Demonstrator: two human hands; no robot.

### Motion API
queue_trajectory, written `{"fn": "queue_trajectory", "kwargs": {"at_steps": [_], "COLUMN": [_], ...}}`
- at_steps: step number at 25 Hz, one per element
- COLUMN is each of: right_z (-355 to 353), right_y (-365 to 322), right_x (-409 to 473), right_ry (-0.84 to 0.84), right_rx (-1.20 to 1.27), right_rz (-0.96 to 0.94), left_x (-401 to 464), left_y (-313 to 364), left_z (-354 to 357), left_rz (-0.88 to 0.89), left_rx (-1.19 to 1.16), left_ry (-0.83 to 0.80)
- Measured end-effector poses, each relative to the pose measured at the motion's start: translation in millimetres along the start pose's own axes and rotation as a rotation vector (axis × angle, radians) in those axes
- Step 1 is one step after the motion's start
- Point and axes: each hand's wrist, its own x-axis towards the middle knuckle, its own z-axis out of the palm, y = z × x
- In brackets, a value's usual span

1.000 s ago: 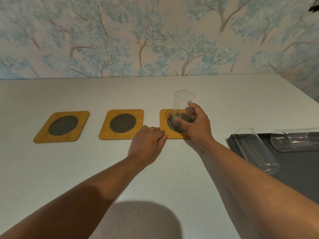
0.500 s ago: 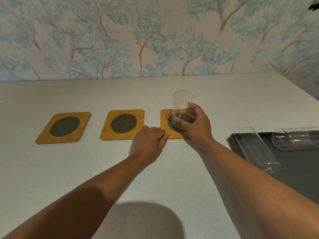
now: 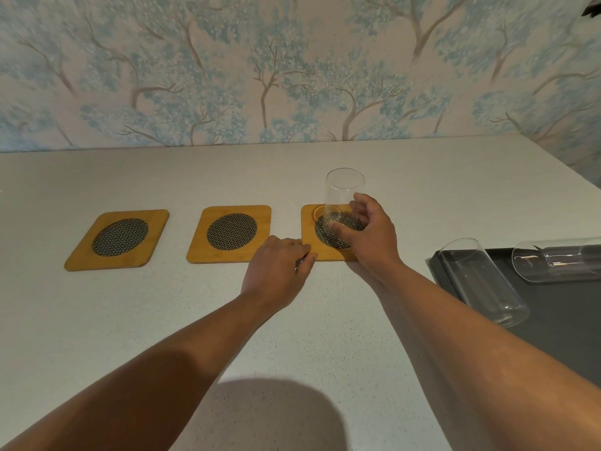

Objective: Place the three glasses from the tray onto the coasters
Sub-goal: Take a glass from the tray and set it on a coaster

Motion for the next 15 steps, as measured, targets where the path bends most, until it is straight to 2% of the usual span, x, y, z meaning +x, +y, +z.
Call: {"fn": "queue_trajectory", "kwargs": {"at_steps": [15], "right_z": [1.3], "right_y": [0.4], "right_x": [-1.6], "right_ry": [0.018], "right_rx": [-0.026], "right_rz": [-0.002], "left_x": [0.0], "left_y": [1.0], "left_z": [-1.4], "left_rz": [-0.002], "left_rx": [0.025], "left_ry": [-0.017]}}
